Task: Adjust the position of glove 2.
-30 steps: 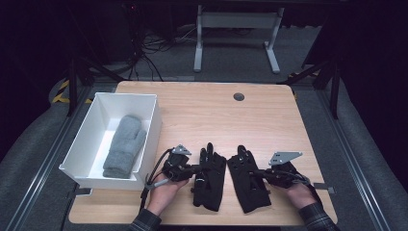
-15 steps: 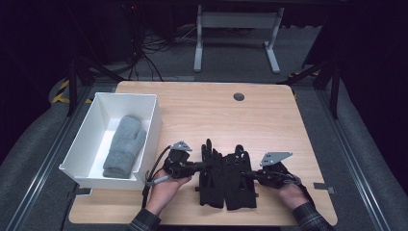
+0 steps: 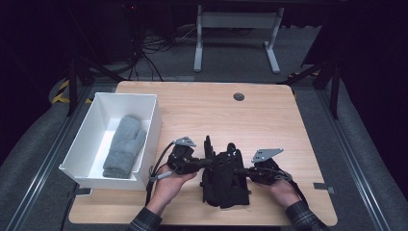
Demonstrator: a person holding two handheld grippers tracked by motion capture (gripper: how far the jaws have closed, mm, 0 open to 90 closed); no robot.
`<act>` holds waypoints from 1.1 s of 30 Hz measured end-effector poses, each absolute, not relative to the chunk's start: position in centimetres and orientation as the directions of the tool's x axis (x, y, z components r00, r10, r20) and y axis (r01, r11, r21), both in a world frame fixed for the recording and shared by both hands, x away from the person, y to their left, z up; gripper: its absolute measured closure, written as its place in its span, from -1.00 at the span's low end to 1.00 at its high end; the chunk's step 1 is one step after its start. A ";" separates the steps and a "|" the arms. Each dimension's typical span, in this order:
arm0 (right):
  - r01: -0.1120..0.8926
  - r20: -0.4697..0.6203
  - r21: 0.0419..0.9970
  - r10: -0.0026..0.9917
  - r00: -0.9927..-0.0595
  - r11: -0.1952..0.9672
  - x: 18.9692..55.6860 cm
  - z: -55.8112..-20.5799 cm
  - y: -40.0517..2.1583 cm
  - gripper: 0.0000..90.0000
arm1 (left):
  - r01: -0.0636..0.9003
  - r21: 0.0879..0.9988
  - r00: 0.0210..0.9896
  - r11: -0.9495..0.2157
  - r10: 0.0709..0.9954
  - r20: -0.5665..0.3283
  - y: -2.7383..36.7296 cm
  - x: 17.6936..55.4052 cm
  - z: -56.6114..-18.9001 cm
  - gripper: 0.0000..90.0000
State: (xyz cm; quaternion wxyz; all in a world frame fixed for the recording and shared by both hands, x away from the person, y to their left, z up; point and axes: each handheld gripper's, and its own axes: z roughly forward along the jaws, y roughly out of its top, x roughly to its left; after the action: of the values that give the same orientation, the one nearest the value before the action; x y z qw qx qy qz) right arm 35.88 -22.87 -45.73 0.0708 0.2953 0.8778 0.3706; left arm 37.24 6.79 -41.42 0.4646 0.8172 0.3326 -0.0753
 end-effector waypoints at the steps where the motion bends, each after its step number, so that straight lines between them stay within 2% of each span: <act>1: 0.463 0.098 0.694 0.565 -0.819 0.552 36.0 -45.8 -22.5 1.00 | 0.615 0.707 0.768 -0.350 0.469 -0.436 6.6 37.3 -41.4 0.96; 20: 0.427 0.089 0.695 0.520 -0.850 0.579 36.4 -45.9 -19.5 1.00 | 0.607 0.664 0.787 -0.437 0.450 -0.423 1.9 38.6 -43.5 0.96; 25: 0.423 0.080 0.701 0.527 -0.846 0.574 36.4 -45.7 -20.0 0.98 | 0.594 0.688 0.797 -0.418 0.424 -0.431 1.7 38.7 -43.6 0.83; 27: 0.428 0.052 0.712 0.566 -0.823 0.556 36.5 -45.3 -21.4 0.69 | 0.582 0.703 0.805 -0.408 0.410 -0.428 1.8 38.5 -43.2 0.71; 29: 0.438 0.048 0.726 0.596 -0.802 0.531 36.7 -45.0 -22.7 0.55 | 0.574 0.709 0.812 -0.410 0.397 -0.428 1.8 38.2 -43.0 0.70; 32: 0.469 0.035 0.737 0.665 -0.746 0.487 36.9 -44.7 -25.2 0.25 | 0.557 0.697 0.826 -0.452 0.391 -0.407 1.3 37.5 -43.1 0.99; 33: 0.475 0.025 0.741 0.687 -0.726 0.475 37.0 -44.7 -25.9 0.17 | 0.559 0.692 0.825 -0.456 0.387 -0.412 1.0 37.3 -43.3 0.99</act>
State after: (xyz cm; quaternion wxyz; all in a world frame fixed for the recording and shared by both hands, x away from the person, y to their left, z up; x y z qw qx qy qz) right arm 36.97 -25.93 -44.72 0.1394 0.3427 0.8474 0.3810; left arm 37.34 1.01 -43.28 0.4404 0.8477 0.2791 -0.0979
